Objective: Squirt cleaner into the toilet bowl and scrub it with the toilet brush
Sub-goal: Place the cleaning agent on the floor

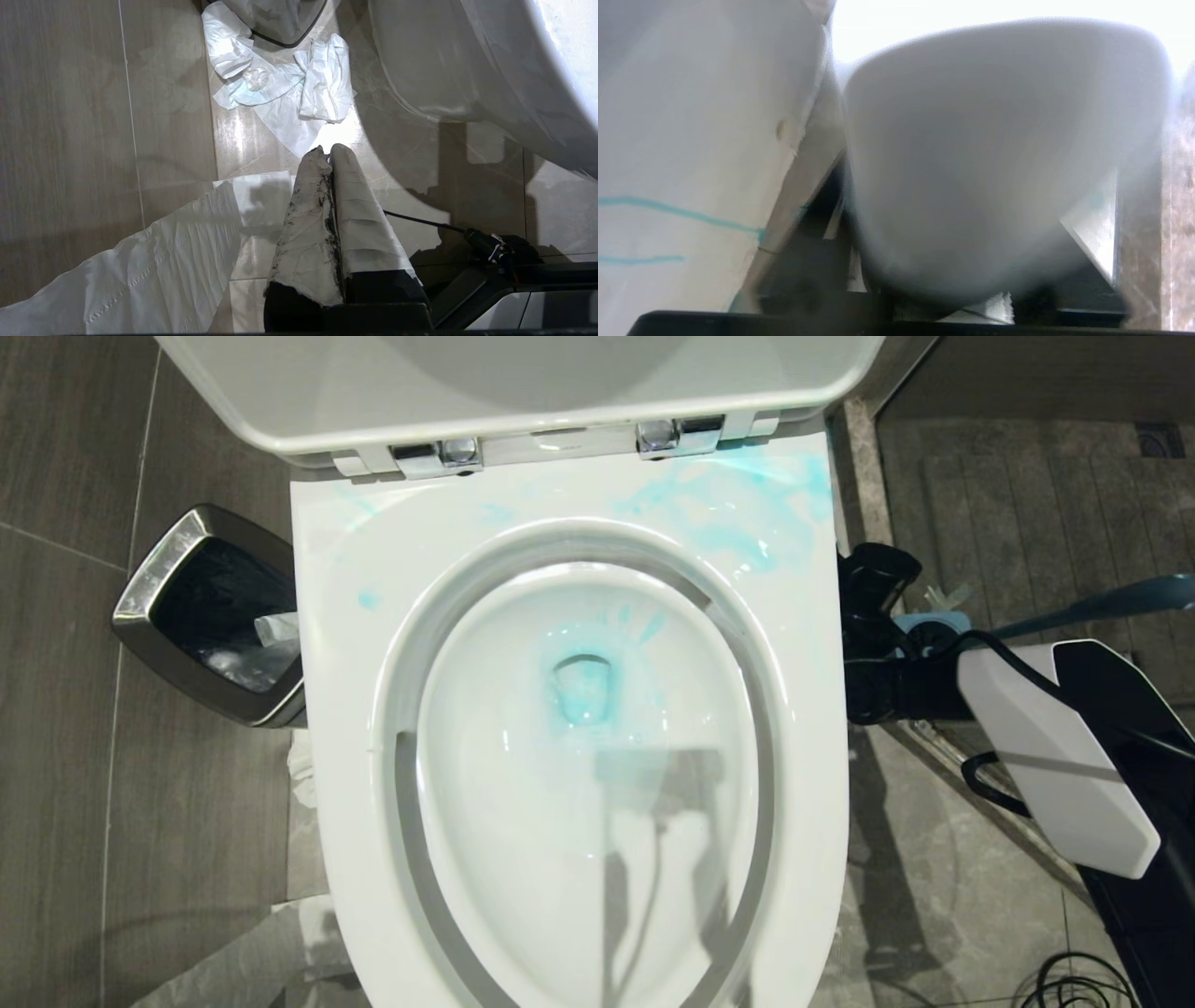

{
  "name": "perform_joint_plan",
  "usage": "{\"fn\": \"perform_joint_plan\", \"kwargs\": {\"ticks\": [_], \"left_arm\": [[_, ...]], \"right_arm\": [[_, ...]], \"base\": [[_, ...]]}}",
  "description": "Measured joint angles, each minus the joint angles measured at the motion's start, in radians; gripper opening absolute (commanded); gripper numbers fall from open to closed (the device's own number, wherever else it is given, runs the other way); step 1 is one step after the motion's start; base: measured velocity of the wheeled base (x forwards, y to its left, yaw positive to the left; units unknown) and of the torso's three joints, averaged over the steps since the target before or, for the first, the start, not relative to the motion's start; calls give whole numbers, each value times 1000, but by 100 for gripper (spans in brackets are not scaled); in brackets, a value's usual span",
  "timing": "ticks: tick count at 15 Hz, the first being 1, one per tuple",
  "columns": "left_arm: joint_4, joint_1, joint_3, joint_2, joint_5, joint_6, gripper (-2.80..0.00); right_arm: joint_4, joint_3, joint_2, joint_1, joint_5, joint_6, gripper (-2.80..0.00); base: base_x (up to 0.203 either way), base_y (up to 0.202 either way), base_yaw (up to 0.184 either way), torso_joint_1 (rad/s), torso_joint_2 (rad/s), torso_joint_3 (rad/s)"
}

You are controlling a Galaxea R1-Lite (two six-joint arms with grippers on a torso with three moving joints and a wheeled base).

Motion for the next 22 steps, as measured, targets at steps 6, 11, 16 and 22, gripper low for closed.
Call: {"fn": "perform_joint_plan", "kwargs": {"ticks": [6,11,16,22], "left_arm": [[1,0,-1,0,-1,4,-280],[1,0,-1,0,-1,3,-280],[0,0,0,0,0,-8,-280],[0,0,0,0,0,-9,-280]], "right_arm": [[3,0,22,-2,-2,0,0],[4,48,7,-4,-24,0,0],[30,255,-89,-5,-48,5,0],[-7,595,-299,-3,-92,6,-280]], "base": [[0,0,0,0,0,0],[0,0,0,0,0,0],[0,0,0,0,0,0],[0,0,0,0,0,0]]}}
